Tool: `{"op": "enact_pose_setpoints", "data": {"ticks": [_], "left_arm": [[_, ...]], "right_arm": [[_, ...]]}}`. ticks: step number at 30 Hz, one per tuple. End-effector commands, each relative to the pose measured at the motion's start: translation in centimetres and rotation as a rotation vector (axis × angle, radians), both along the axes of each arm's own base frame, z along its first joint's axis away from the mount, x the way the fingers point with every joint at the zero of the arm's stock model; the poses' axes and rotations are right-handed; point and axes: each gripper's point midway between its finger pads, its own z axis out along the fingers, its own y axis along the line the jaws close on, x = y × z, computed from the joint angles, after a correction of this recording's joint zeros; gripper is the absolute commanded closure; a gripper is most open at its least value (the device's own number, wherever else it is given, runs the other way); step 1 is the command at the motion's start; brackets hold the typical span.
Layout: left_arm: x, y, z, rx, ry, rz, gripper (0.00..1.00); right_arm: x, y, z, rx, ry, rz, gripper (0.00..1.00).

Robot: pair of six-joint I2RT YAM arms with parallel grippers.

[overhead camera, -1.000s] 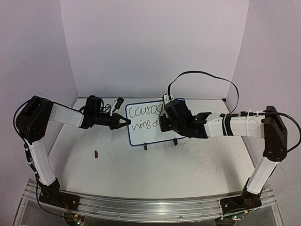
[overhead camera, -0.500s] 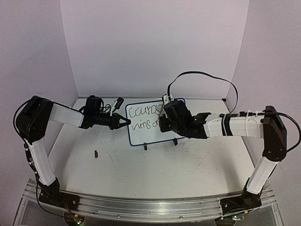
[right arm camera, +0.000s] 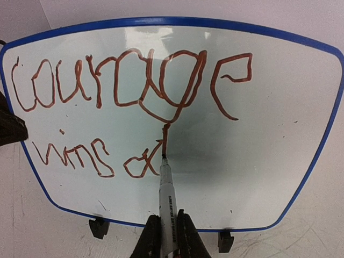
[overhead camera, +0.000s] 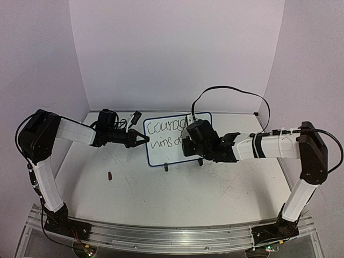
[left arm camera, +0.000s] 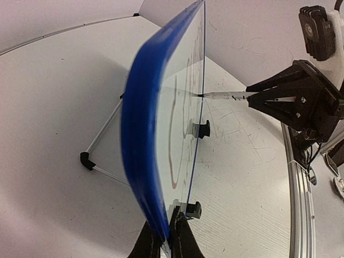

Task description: Write a sentence on the whiteboard

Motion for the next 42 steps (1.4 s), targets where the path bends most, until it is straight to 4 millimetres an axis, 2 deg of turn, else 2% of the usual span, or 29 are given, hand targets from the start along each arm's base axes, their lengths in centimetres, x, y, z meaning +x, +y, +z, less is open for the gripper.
{"op": "enact_pose_setpoints", "data": {"ticks": [1,13,16,19,22,25,27,30,42], "left_arm": [[2.4,1.5,-0.6,0.105,-0.084,0.112,1.0],[2.4,1.5,-0.7,0.106,-0.079,0.112,1.0],[2.4,1.5,-0.7,0.105,-0.079,0.11,1.0],[2.5,1.5,-0.8,0.106,-0.079,0.111,1.0],[2.5,1.5,-0.9,0.107,-0.076,0.111,1.0],[2.5,1.5,-0.9,0.106,-0.076,0.111,1.0],[2.5,1.5,-0.9,0.107,-0.076,0.112,1.0],[2.5,1.5,-0.9,0.108,-0.076,0.112,1.0],[2.6,1.7,-1.3,0.124,-0.083,0.121,1.0]], "right_arm": [[-0.3,-0.4,-1.5,-0.006,0.029,-0.016,1.0],[-1.3,-0.7,-3.2,-0.016,0.064,-0.01,1.0],[-1.2,-1.1,-2.7,-0.022,0.047,-0.029,1.0],[-0.5,-2.0,0.1,-0.028,-0.031,-0.065,1.0],[-0.3,-1.9,4.5,0.037,-0.117,-0.055,1.0],[-0.8,-1.1,7.0,0.092,-0.16,0.013,1.0],[-1.5,-0.6,6.9,0.118,-0.15,0.066,1.0],[-1.5,-0.8,5.2,0.083,-0.124,0.061,1.0],[-1.1,-1.4,3.5,0.022,-0.12,0.041,1.0]]}}
